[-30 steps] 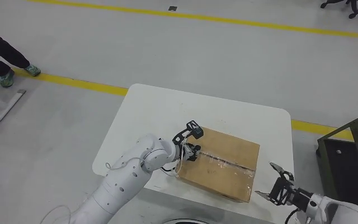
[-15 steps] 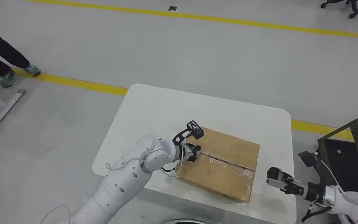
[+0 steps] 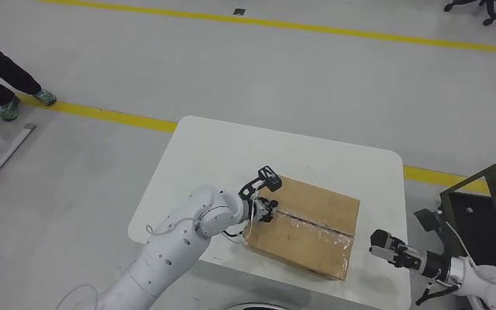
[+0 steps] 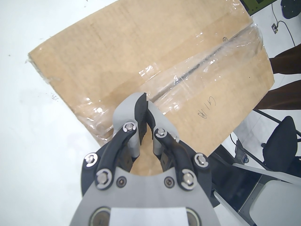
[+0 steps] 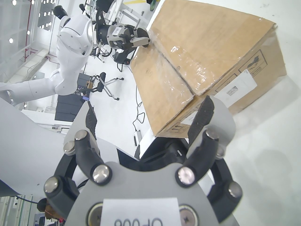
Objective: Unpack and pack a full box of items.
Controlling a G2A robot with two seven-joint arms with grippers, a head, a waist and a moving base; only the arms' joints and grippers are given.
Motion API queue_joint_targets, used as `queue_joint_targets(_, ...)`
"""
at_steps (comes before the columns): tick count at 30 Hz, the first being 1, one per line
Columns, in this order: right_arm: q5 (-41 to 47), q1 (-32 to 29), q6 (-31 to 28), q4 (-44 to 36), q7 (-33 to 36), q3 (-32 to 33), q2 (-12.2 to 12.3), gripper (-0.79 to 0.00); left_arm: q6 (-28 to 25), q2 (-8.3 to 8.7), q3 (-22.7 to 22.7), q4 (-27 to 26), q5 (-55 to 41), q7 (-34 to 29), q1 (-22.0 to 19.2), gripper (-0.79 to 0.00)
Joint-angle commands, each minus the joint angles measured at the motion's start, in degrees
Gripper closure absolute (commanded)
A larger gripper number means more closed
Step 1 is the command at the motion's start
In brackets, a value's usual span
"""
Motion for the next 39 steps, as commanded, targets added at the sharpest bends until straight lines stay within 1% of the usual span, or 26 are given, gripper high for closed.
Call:
queue_joint_targets(1, 0.87, 0.16, 2.58, -0.36, -0.62, -0.90, -0.06, -0.785, 0.09, 0.02, -0.12, 0.03, 0.12, 0.10, -0.02, -0.031)
queue_joint_targets(5, 3.42, 1.85, 8.13, -0.38, 2.37, -1.34, 0.26, -0.785, 0.08, 0.06, -0.45, 0.09, 0.21, 0.21, -0.09, -0.043)
queue_joint_targets(7, 5.40, 3.04, 11.45, 0.14, 4.14, -1.63, 0.44, -0.785, -0.02, 0.07, -0.53, 0.10, 0.27, 0.25, -0.13, -0.037)
queue_joint_targets(10, 6.31, 5.07, 17.15, 1.22, 6.99, -2.38, 0.75, -0.785, -0.12, 0.05, -0.58, 0.26, 0.25, 0.29, -0.23, -0.028)
queue_joint_targets(13, 6.00, 7.13, 20.30, 2.52, 8.32, -3.33, 0.94, -0.785, -0.39, 0.02, -0.55, 0.48, 0.30, 0.40, -0.38, -0.028)
queue_joint_targets(17, 4.85, 9.02, 21.64, 3.93, 8.84, -5.05, 1.01, -0.785, -0.65, -0.04, -0.51, 0.72, 0.12, 0.47, -0.52, -0.037)
queue_joint_targets(19, 3.92, 9.56, 21.17, 4.46, 8.83, -5.64, 1.03, -0.785, -0.73, -0.05, -0.55, 0.68, 0.04, 0.54, -0.57, -0.058)
queue_joint_targets(20, 3.95, 9.66, 21.24, 4.84, 8.79, -5.97, 1.01, -0.785, -0.76, -0.05, -0.57, 0.64, -0.02, 0.58, -0.55, -0.095)
queue_joint_targets(21, 4.30, 9.80, 21.49, 5.09, 9.01, -6.28, 0.99, -0.785, -0.79, -0.05, -0.60, 0.58, -0.12, 0.61, -0.51, -0.114)
queue_joint_targets(22, 4.15, 10.05, 21.64, 5.38, 9.06, -6.39, 1.02, -0.785, -0.85, -0.05, -0.61, 0.54, -0.23, 0.47, -0.47, -0.117)
queue_joint_targets(24, 3.47, 10.38, 21.49, 5.62, 9.20, -6.81, 1.05, -0.785, -0.89, -0.04, -0.65, 0.46, -0.36, 0.44, -0.37, -0.148)
queue_joint_targets(25, 3.11, 10.48, 21.46, 5.72, 9.22, -7.18, 1.04, -0.739, -0.90, -0.03, -0.65, 0.45, -0.33, 0.45, -0.31, -0.175)
queue_joint_targets(26, 2.34, 10.64, 21.44, 5.72, 9.28, -7.55, 1.06, -0.742, -0.88, -0.03, -0.66, 0.46, -0.35, 0.43, -0.27, -0.200)
queue_joint_targets(27, 1.56, 10.81, 21.37, 5.81, 8.82, -7.87, 1.05, -0.619, -0.87, -0.03, -0.68, 0.43, -0.37, 0.39, -0.26, -0.228)
queue_joint_targets(28, 0.76, 10.91, 21.21, 5.86, 8.24, -8.30, 1.02, -0.502, -0.89, -0.03, -0.71, 0.41, -0.45, 0.41, -0.24, -0.283)
queue_joint_targets(30, -0.61, 11.18, 21.24, 6.05, 7.46, -9.52, 0.94, -0.425, -0.84, -0.01, -0.81, 0.34, -0.52, 0.48, -0.17, -0.382)
queue_joint_targets(31, -1.12, 11.41, 21.13, 6.19, 6.87, -10.07, 0.89, -0.372, -0.86, 0.00, -0.87, 0.26, -0.56, 0.44, -0.13, -0.619)
queue_joint_targets(33, -1.79, 11.85, 21.06, 6.55, 6.04, -11.30, 0.77, -0.329, -0.79, 0.05, -1.03, 0.01, -0.54, 0.41, -0.03, -0.763)
queue_joint_targets(34, -2.37, 12.13, 21.00, 6.65, 5.59, -11.79, 0.73, -0.305, -0.78, 0.08, -1.14, -0.11, -0.55, 0.42, 0.06, -0.785)
queue_joint_targets(35, -2.77, 12.36, 20.96, 6.72, 5.16, -12.26, 0.69, -0.262, -0.66, 0.12, -1.27, -0.26, -0.54, 0.39, 0.14, -0.785)
queue_joint_targets(36, -3.09, 12.54, 21.00, 6.80, 4.77, -12.72, 0.64, -0.160, -0.63, 0.16, -1.40, -0.47, -0.59, 0.33, 0.24, -0.785)
queue_joint_targets(37, -3.51, 12.74, 21.04, 6.79, 4.48, -13.16, 0.61, -0.123, -0.56, 0.21, -1.56, -0.63, -0.61, 0.26, 0.34, -0.785)
queue_joint_targets(38, -3.98, 12.91, 21.06, 6.77, 4.17, -13.49, 0.59, 0.000, -0.49, 0.26, -1.73, -0.80, -0.67, 0.24, 0.46, -0.785)
queue_joint_targets(39, -4.71, 13.05, 21.15, 6.72, 3.87, -13.70, 0.59, 0.000, -0.49, 0.31, -1.88, -0.94, -0.67, 0.17, 0.57, -0.785)
